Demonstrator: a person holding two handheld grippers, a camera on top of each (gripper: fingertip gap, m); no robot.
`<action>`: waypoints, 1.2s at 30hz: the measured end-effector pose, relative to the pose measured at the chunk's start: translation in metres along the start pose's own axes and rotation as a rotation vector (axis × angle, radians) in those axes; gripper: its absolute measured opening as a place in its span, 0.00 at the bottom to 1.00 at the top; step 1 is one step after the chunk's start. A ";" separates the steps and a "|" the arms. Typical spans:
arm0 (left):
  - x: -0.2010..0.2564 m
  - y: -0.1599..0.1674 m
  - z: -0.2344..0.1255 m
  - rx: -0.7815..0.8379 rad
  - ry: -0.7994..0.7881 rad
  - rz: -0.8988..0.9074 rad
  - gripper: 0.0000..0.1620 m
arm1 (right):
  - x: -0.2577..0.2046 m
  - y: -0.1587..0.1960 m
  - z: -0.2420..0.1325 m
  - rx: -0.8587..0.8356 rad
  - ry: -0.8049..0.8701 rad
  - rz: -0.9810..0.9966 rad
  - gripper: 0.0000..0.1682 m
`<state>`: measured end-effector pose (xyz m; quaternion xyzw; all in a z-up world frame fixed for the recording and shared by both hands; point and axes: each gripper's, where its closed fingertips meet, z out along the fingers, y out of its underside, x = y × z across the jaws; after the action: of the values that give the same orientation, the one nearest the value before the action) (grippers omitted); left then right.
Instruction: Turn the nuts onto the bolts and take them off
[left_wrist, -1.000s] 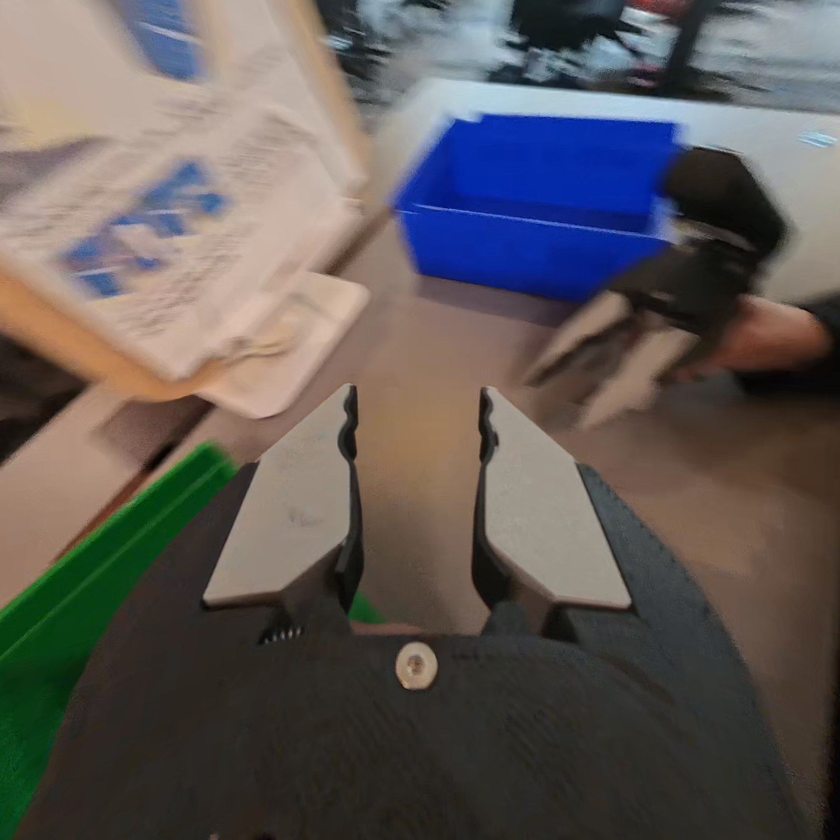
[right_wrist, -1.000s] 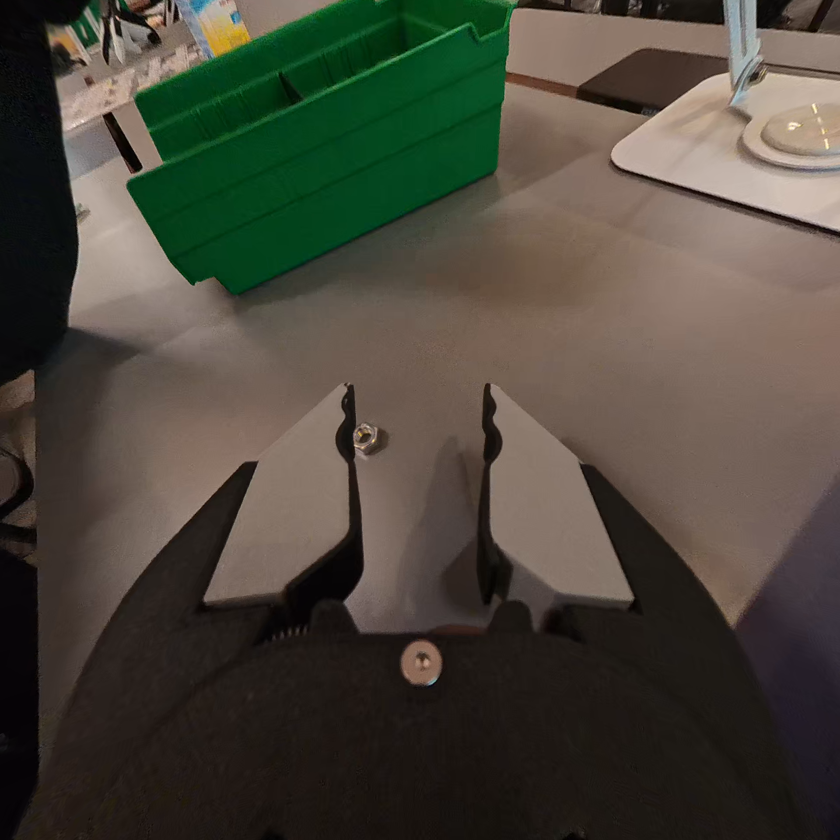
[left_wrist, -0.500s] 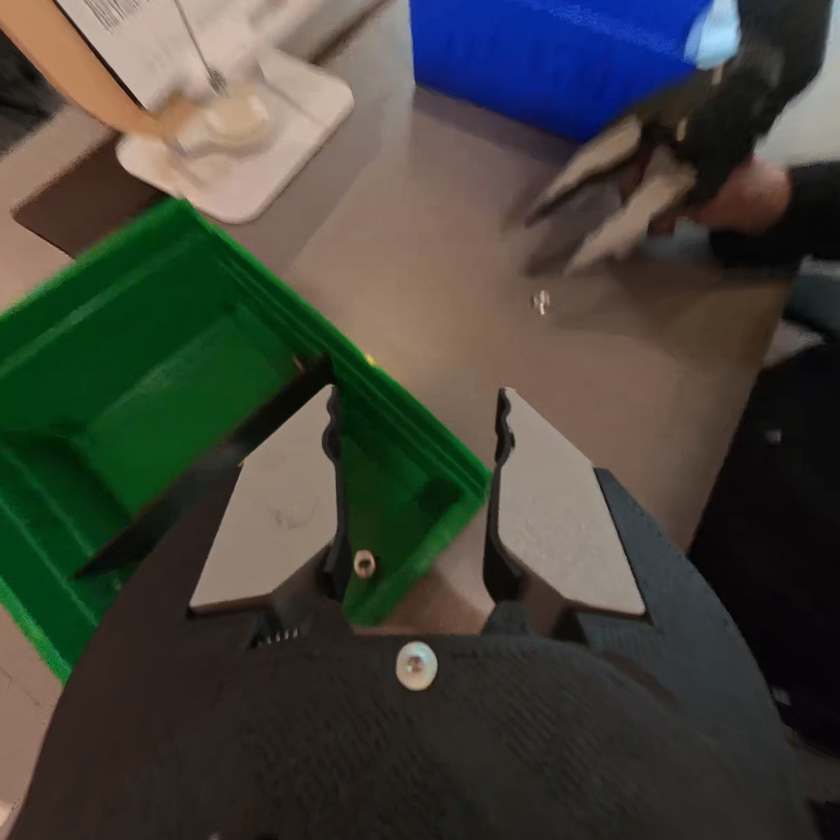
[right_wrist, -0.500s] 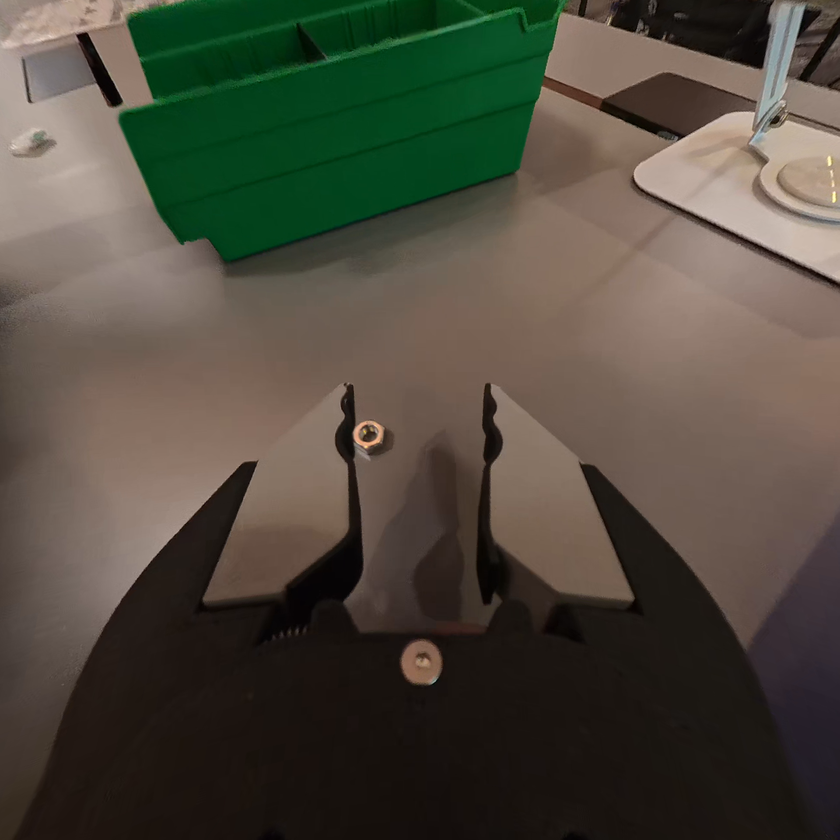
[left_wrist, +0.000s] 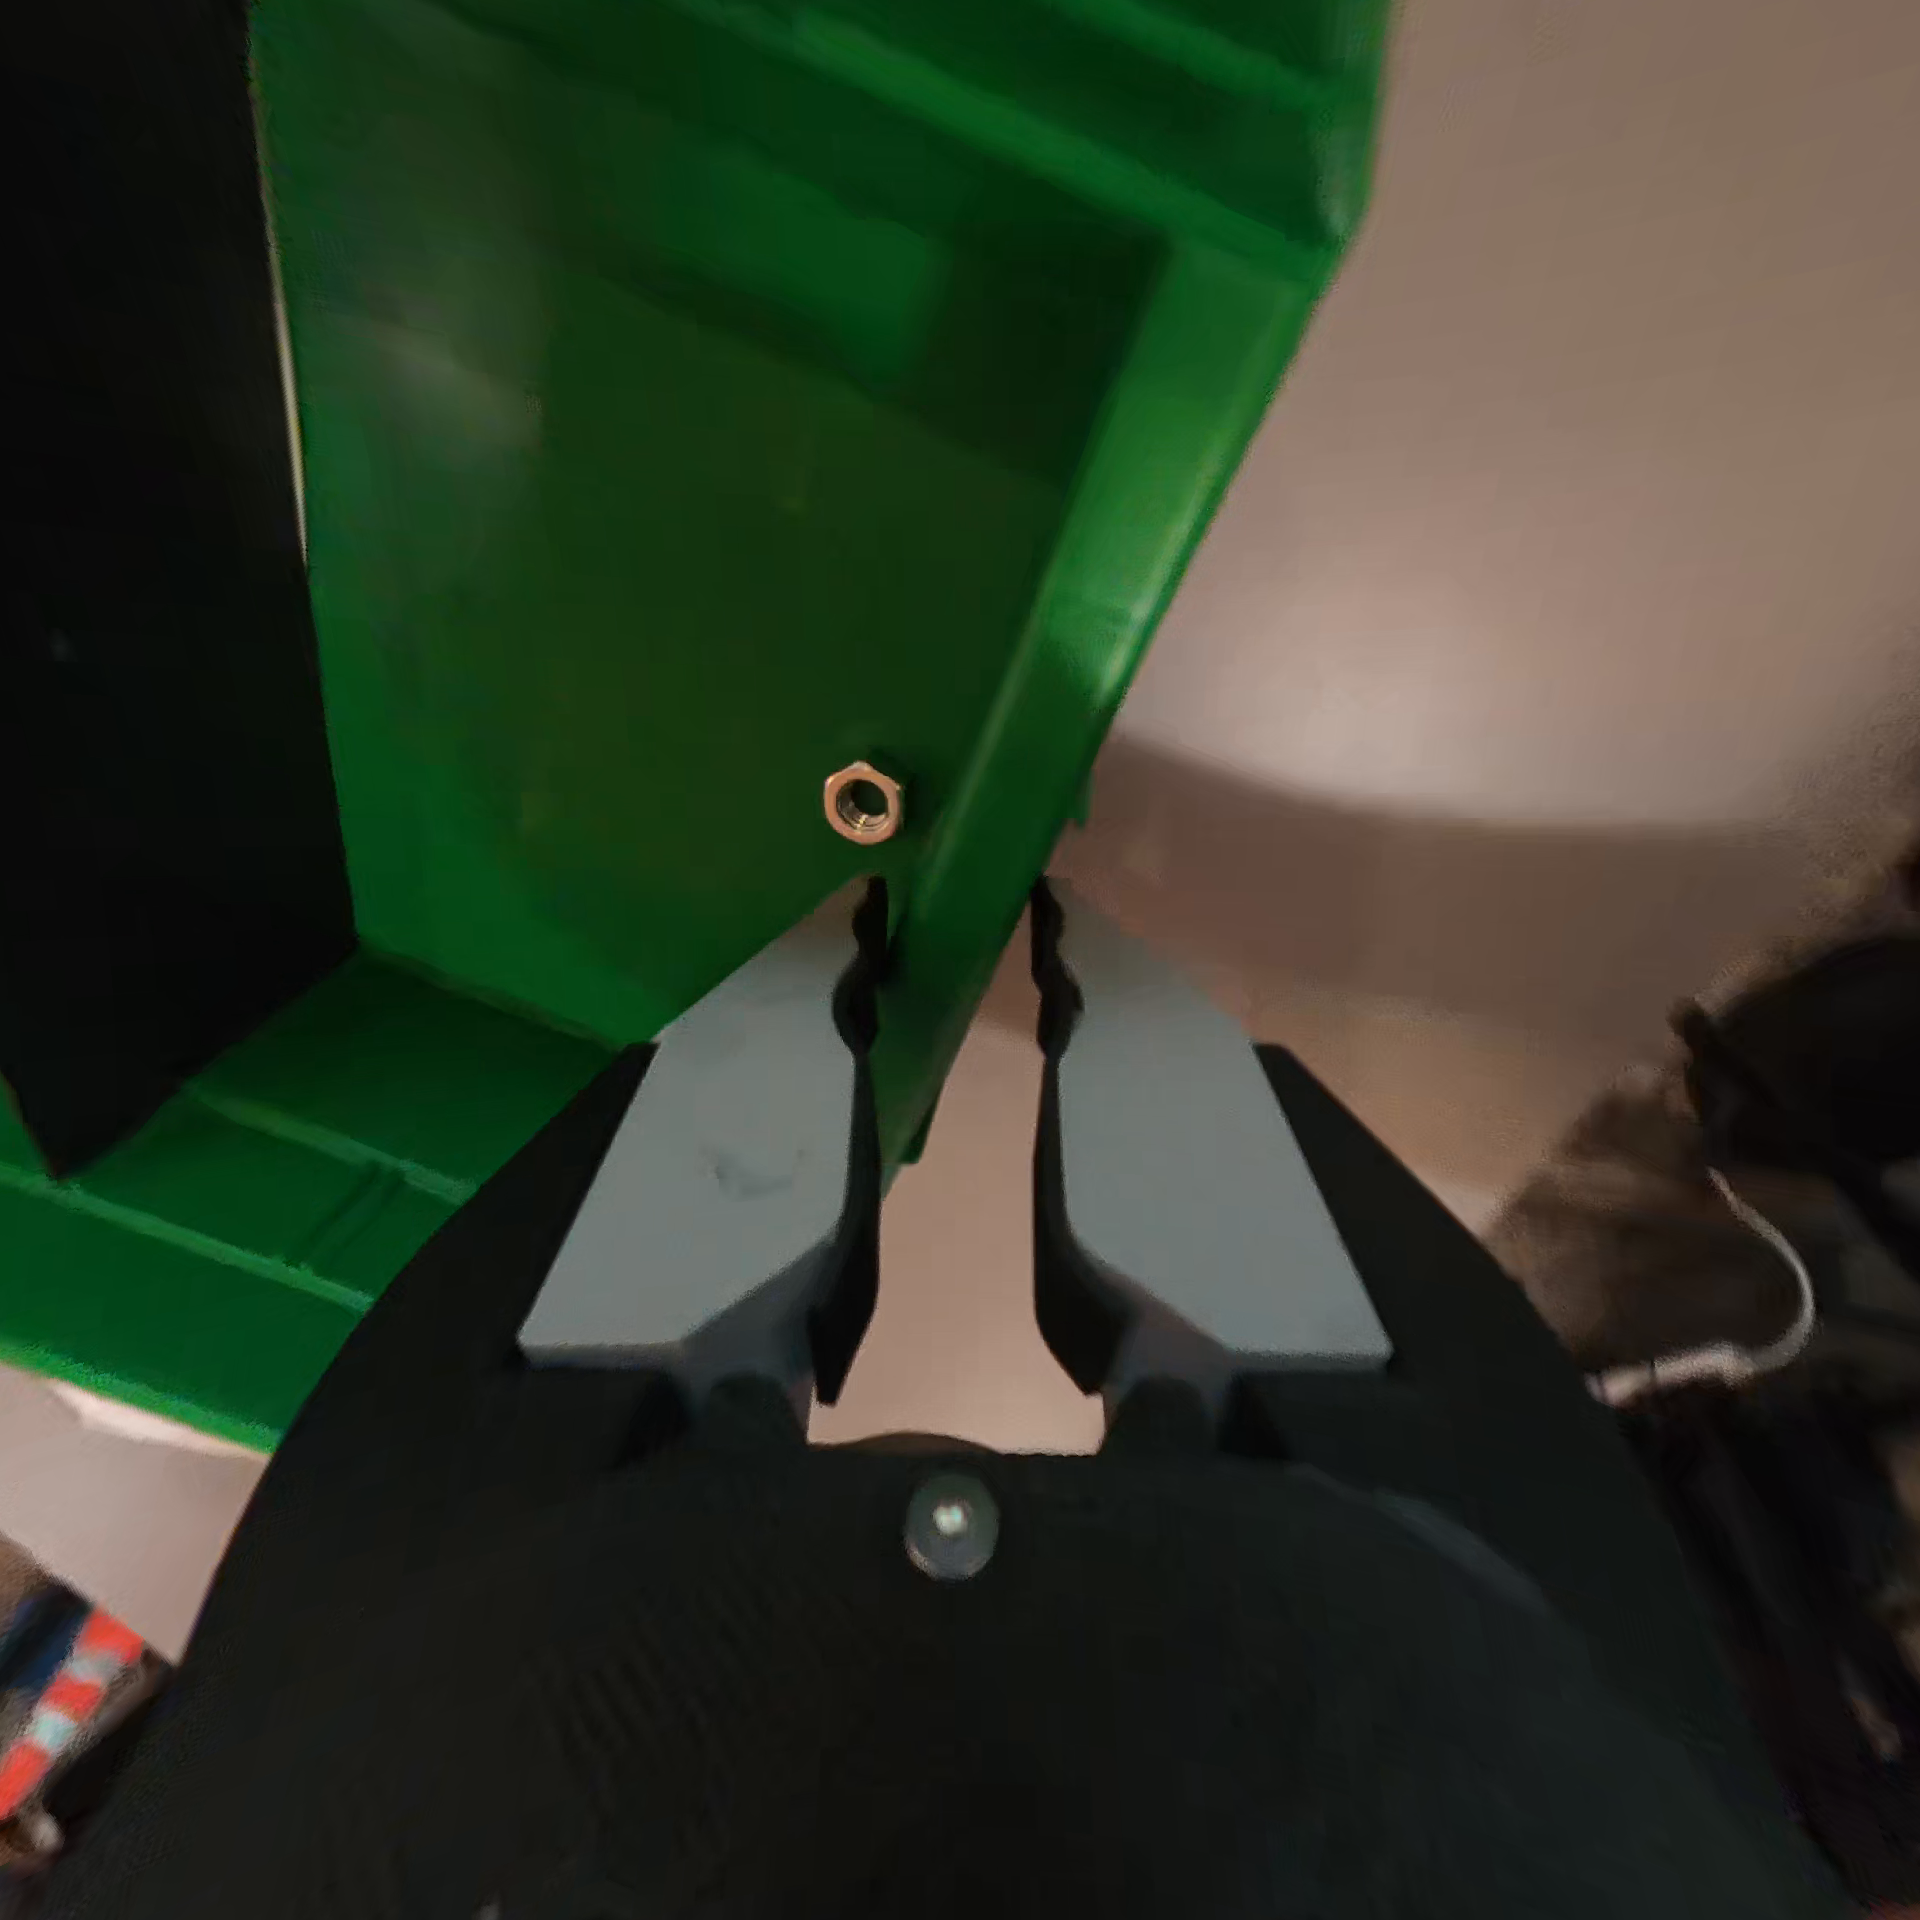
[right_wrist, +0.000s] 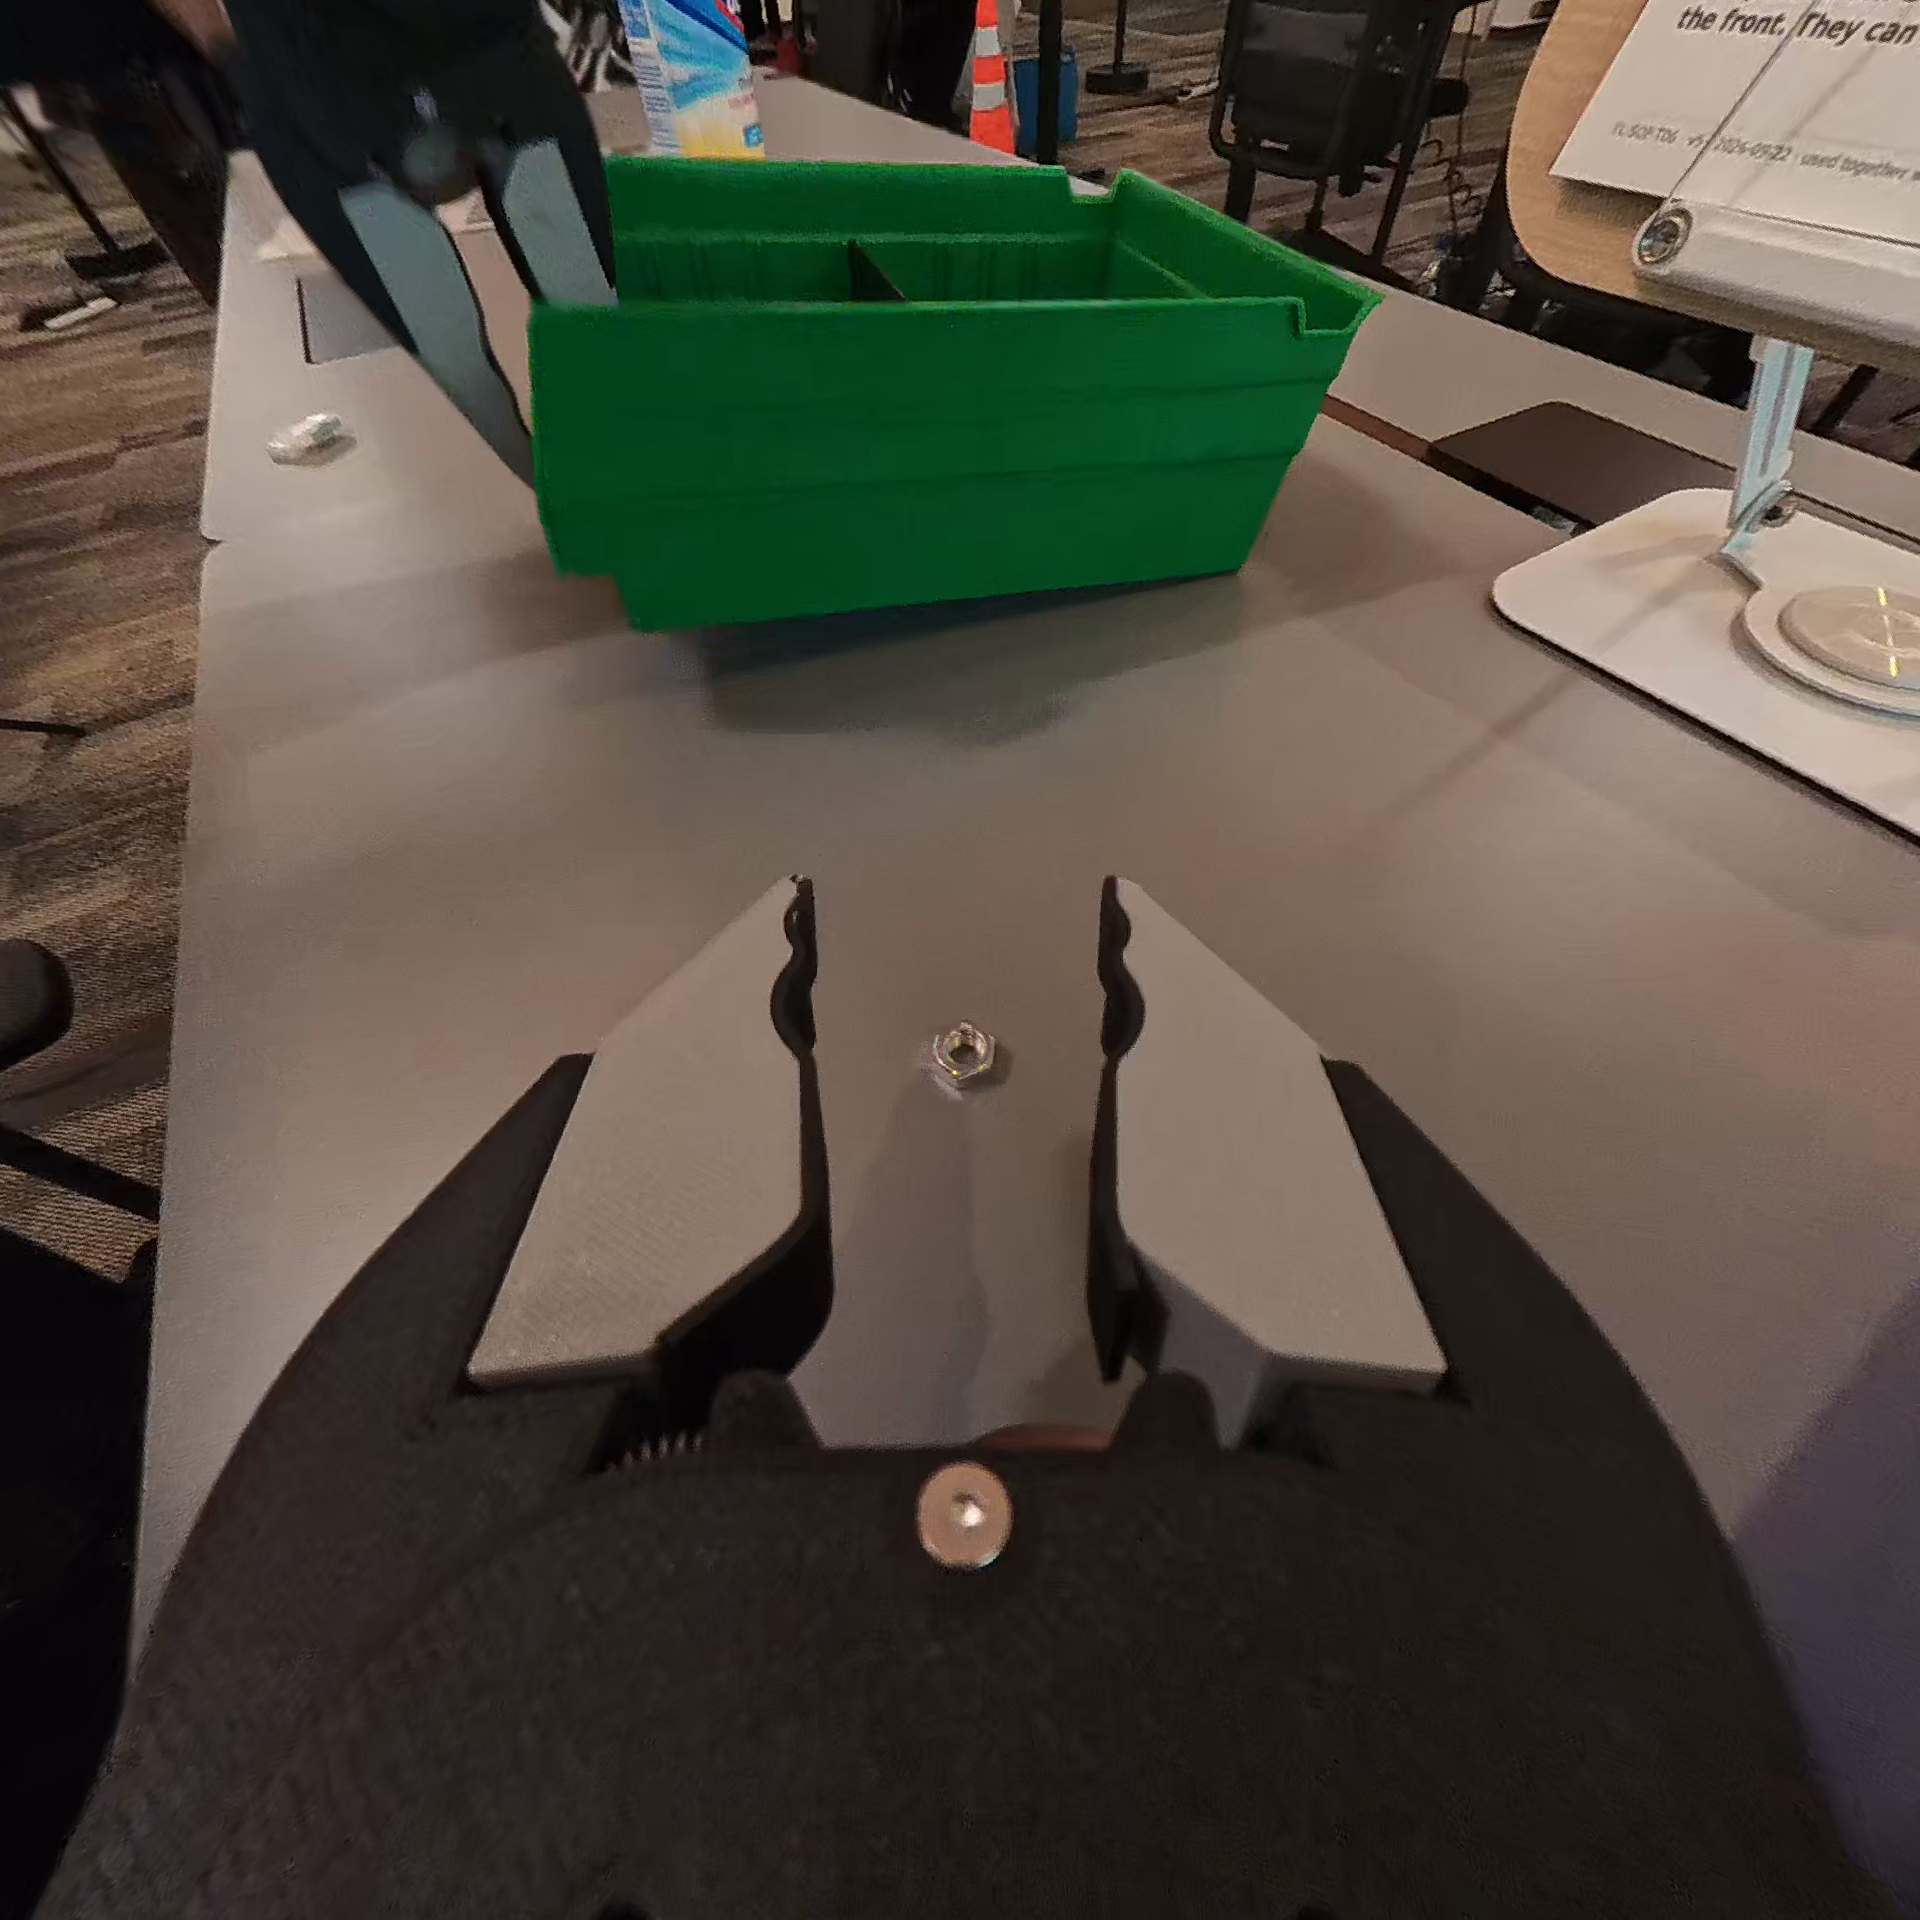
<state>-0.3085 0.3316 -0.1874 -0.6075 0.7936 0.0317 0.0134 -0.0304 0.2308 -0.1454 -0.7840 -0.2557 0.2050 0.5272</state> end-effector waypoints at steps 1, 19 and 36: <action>0.003 0.001 -0.015 -0.006 0.066 0.027 0.15 | -0.001 0.000 0.000 0.002 -0.010 0.008 0.31; 0.025 -0.035 0.006 0.019 0.132 0.051 0.12 | 0.002 0.002 -0.002 -0.014 0.019 -0.035 0.30; -0.202 -0.064 -0.011 0.361 -0.022 -0.918 0.20 | 0.007 0.013 0.006 -0.046 -0.002 0.032 0.30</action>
<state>-0.1932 0.5090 -0.1668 -0.8820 0.4369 -0.1090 0.1392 -0.0266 0.2355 -0.1604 -0.7998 -0.2481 0.2082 0.5054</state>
